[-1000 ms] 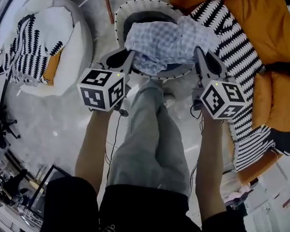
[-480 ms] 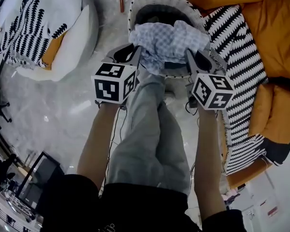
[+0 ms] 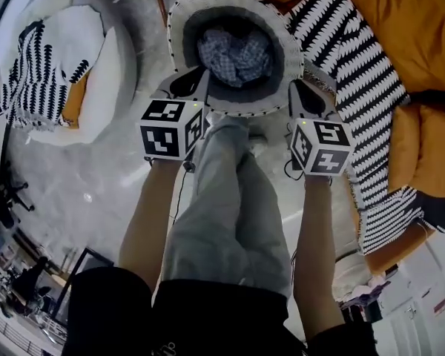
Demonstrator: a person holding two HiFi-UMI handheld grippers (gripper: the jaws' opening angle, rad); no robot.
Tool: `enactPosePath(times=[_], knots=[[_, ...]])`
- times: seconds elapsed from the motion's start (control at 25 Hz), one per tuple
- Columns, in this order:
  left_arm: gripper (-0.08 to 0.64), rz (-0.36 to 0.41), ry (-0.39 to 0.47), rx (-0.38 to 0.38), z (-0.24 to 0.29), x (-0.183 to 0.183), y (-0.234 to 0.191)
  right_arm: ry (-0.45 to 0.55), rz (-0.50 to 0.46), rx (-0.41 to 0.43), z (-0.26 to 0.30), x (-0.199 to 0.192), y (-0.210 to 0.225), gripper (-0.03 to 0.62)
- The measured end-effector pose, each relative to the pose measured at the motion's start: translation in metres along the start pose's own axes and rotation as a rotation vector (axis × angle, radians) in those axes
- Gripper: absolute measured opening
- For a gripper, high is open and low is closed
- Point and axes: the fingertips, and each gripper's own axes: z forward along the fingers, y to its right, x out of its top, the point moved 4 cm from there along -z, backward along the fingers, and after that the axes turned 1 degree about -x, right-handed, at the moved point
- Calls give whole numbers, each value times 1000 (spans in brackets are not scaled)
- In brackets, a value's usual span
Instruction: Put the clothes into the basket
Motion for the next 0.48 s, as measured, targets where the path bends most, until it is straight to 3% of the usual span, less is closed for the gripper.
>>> enactPosePath(times=[0.16, 0.48], knots=[[14, 87, 33, -82, 8, 24, 49, 145, 68, -15, -49, 9, 24, 16], [9, 223, 75, -353, 16, 71, 203, 275, 276, -250, -181, -8, 97, 14]])
